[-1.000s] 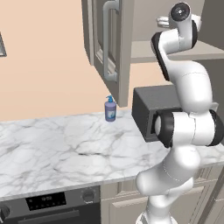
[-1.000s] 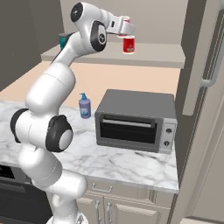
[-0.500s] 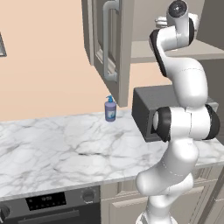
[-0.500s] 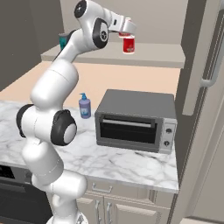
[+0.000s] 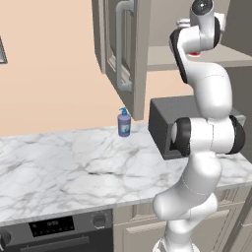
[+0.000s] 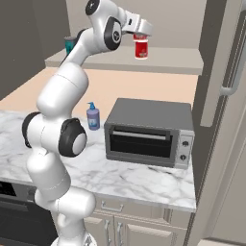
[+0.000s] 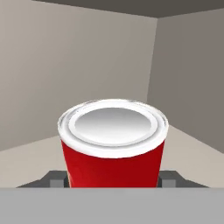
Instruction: Stack two cans on top of the other two cans in the cabinet.
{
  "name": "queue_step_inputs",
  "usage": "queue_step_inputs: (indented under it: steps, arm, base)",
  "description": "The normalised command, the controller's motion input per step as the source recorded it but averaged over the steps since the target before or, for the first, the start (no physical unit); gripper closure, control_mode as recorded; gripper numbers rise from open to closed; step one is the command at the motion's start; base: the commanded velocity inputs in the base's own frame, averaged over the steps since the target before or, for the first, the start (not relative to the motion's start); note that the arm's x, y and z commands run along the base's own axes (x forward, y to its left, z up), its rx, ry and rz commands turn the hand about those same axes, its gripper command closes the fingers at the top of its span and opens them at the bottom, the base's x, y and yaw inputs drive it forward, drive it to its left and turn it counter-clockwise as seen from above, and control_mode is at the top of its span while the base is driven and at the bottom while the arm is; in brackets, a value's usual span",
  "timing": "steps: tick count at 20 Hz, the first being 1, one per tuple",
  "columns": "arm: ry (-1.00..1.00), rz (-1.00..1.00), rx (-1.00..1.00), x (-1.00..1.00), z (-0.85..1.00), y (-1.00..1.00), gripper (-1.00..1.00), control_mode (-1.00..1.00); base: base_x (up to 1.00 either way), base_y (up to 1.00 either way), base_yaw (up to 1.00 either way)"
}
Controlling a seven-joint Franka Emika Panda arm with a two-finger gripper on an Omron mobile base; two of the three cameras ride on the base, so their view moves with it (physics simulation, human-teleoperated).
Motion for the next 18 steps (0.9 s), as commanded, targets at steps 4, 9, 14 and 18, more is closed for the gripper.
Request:
queue_step_inputs:
  steps: [4,9,14,18]
  arm:
    - [0.02,0.01,-0.01,0.07,-0.09,-0.01,1.0,-1.0]
    - [-0.04,0.05,0.0,0.05,-0.11,0.01,1.0,-1.0]
    - [-0.09,0.06,0.0,0.22,0.0,0.0,1.0,-1.0]
    - [-0.01,0.01,-0.03,0.17,0.01,0.0,1.0,-1.0]
  base:
    - [0.0,0.0,0.0]
    - [0.0,0.0,0.0]
    - [0.0,0.0,0.0]
    - [0.0,0.0,0.0]
